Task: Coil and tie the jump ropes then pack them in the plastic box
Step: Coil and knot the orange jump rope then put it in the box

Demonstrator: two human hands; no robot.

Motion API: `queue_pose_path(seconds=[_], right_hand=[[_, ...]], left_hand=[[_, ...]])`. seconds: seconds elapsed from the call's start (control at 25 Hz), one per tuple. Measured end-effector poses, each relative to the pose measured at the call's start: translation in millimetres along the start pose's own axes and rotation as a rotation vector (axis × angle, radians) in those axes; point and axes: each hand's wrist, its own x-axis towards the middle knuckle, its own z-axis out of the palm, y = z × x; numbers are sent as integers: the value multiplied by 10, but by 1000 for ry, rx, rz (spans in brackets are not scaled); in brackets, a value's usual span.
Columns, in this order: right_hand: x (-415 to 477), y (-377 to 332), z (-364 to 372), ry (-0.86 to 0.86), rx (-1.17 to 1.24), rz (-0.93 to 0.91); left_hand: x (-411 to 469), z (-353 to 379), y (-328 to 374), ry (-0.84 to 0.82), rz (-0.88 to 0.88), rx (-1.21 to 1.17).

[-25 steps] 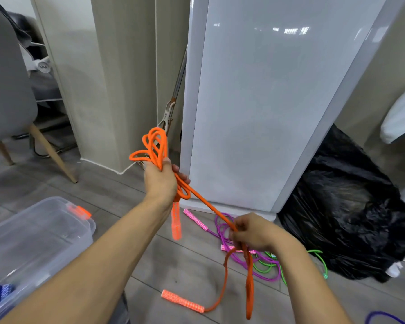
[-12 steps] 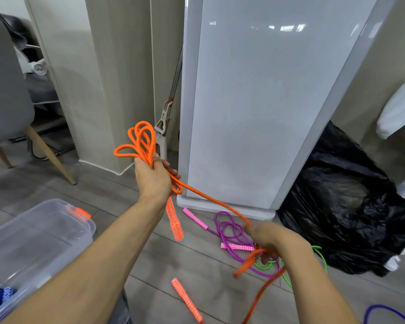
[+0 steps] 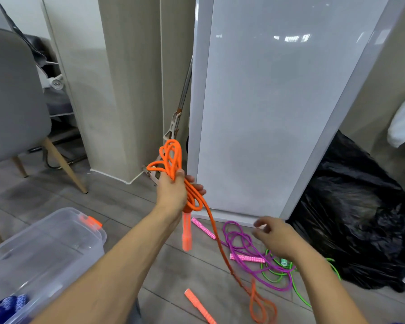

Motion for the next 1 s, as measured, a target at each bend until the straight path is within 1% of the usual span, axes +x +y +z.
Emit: queue_pose_path(seconds=[0.04,0.08,0.12,0.16,0.24,0.32,0.4,0.48,0.6,0.64,0.68,0.72,0.8,0.84,0.92,1.0], right_hand=[[-20,-175,51,8,250,-138],[-62,-364,115,-29,469,-248],[-87,-512,208,-112,621,-316],[-108,-623,296,-197,693,-354],[-129,-720,392,-295,677,-371],[-121,-659,357,-317,691,-354],[-127,-571,240,-316,658,-320],[-123,-441,115,-362,526,-267],[-120,-141,-131,-402,206,-121],[-129,-67,-208,-380,161,-87],[-119,-14,-262,-326,189,-74],[-102,-5,-297,-231,270,-84],[-55,-106,-288,-6,476,-160],[-54,-205,-262,62,566,-210],[-103,-412,-206,99,720,-298],[-163,-550,-163,99,844,-332]], left_hand=[[-58,56,-23,-57,-36,-21],[-133,116,-39,-102,-65,-30],[-181,158,-67,-126,-85,-31],[-217,188,-79,-136,-98,-32],[-209,188,-82,-133,-110,-39],[-156,145,-51,-102,-100,-47],[-66,77,-8,-48,-39,-21],[50,-16,29,11,78,95],[142,-136,81,83,232,378],[128,-151,100,75,245,418],[108,-149,105,27,235,409],[76,-128,115,-43,208,388],[-4,-67,103,-198,139,387],[-45,-38,75,-268,115,406],[-153,9,31,-389,97,465],[-257,49,8,-483,72,508]])
